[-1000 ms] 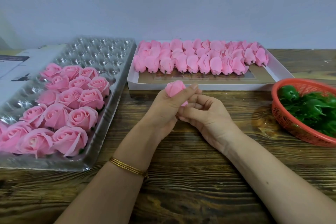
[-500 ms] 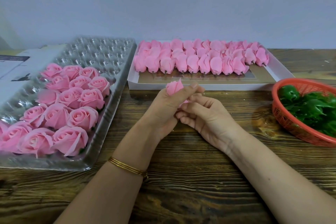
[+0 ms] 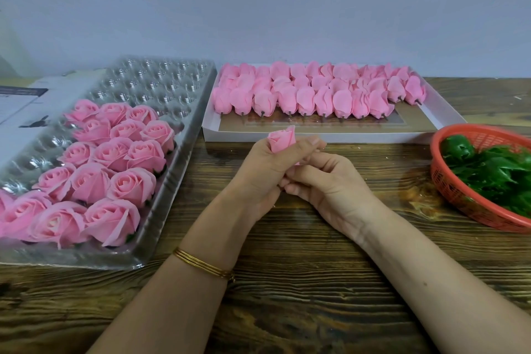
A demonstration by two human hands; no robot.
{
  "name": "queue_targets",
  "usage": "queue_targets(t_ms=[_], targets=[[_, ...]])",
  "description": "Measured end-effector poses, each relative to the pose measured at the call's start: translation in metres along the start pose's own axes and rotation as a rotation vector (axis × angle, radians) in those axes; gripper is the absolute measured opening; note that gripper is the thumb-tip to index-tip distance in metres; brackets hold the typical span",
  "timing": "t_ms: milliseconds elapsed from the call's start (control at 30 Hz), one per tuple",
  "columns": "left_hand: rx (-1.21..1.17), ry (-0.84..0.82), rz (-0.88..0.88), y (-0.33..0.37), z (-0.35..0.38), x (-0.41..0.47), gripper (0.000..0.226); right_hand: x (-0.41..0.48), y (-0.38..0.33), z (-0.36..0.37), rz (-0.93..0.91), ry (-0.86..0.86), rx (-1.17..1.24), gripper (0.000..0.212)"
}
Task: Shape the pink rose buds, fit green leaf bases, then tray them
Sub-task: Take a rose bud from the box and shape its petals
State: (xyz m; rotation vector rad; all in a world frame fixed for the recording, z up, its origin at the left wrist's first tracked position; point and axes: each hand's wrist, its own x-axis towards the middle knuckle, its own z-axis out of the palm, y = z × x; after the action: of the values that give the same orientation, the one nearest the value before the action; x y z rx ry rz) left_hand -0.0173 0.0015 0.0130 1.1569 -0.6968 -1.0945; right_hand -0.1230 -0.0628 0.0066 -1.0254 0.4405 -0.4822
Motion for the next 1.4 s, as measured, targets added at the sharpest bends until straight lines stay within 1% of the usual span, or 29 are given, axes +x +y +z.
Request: queue_targets(t_ms=[33, 133, 167, 233, 267, 367, 400, 433, 500, 567, 600, 700, 767, 867, 933, 967, 1033, 1133, 1233, 1333, 1367, 1400], targets=[[0.002, 0.005, 0.000, 0.001, 0.000, 0.000, 0.022, 0.000, -0.001, 0.000, 0.007, -0.009, 0.009, 0.008], [0.036, 0.076, 0.043, -0.001, 0.003, 0.000, 0.018, 0.000, -0.003, -0.002, 0.029, -0.016, 0.010, 0.022], [0.070, 0.105, 0.072, -0.002, 0.003, -0.001, 0.019, 0.000, -0.003, -0.002, 0.038, -0.002, 0.013, 0.024], [0.181, 0.169, 0.152, -0.005, 0.003, 0.000, 0.016, 0.000, -0.005, -0.003, 0.039, 0.080, 0.015, 0.033], [0.253, 0.205, 0.191, -0.006, 0.003, 0.001, 0.015, 0.001, -0.006, -0.005, 0.025, 0.131, 0.021, 0.032], [0.443, 0.299, 0.285, -0.008, 0.004, 0.003, 0.009, 0.003, -0.008, -0.006, -0.027, 0.238, 0.021, 0.017], [0.502, 0.319, 0.306, -0.009, 0.004, 0.003, 0.015, 0.003, -0.008, -0.006, -0.036, 0.248, 0.003, 0.019], [0.545, 0.317, 0.312, -0.011, 0.004, 0.004, 0.016, 0.002, -0.008, -0.005, -0.046, 0.248, -0.017, 0.024], [0.600, 0.264, 0.312, -0.015, 0.004, 0.004, 0.008, 0.000, -0.007, -0.002, -0.073, 0.226, -0.033, 0.034], [0.642, 0.225, 0.318, -0.016, 0.004, 0.003, 0.017, -0.002, -0.007, 0.000, -0.091, 0.206, -0.015, 0.035], [0.660, 0.214, 0.314, -0.016, 0.004, 0.003, 0.018, -0.002, -0.007, 0.001, -0.094, 0.209, -0.017, 0.037], [0.693, 0.215, 0.299, -0.015, 0.003, 0.002, 0.012, 0.000, -0.005, 0.000, -0.093, 0.238, -0.050, 0.055], [0.696, 0.219, 0.293, -0.014, 0.004, 0.002, 0.010, 0.001, -0.003, -0.001, -0.107, 0.233, -0.046, 0.060], [0.698, 0.233, 0.316, -0.014, 0.005, 0.001, 0.004, 0.002, -0.002, -0.002, -0.124, 0.220, -0.048, 0.057], [0.713, 0.258, 0.332, -0.014, 0.004, 0.001, 0.014, 0.002, -0.001, -0.003, -0.130, 0.208, -0.050, 0.049], [0.715, 0.257, 0.334, -0.014, 0.004, 0.001, 0.015, 0.002, -0.001, -0.003, -0.130, 0.203, -0.046, 0.047], [0.708, 0.252, 0.337, -0.014, 0.004, 0.001, 0.015, 0.001, -0.002, -0.003, -0.130, 0.199, -0.036, 0.045], [0.705, 0.260, 0.344, -0.014, 0.004, 0.000, 0.025, 0.000, -0.002, -0.003, -0.130, 0.197, -0.038, 0.045], [0.714, 0.256, 0.344, -0.016, 0.004, 0.001, 0.021, 0.001, -0.001, -0.004, -0.133, 0.204, -0.046, 0.046], [0.709, 0.243, 0.338, -0.017, 0.003, 0.001, 0.021, 0.001, -0.001, -0.004, -0.139, 0.219, -0.077, 0.046], [0.699, 0.236, 0.334, -0.016, 0.004, 0.001, 0.018, 0.001, 0.000, -0.004, -0.137, 0.219, -0.075, 0.041], [0.680, 0.235, 0.328, -0.016, 0.005, 0.000, 0.012, 0.002, 0.000, -0.005, -0.134, 0.223, -0.061, 0.032]])
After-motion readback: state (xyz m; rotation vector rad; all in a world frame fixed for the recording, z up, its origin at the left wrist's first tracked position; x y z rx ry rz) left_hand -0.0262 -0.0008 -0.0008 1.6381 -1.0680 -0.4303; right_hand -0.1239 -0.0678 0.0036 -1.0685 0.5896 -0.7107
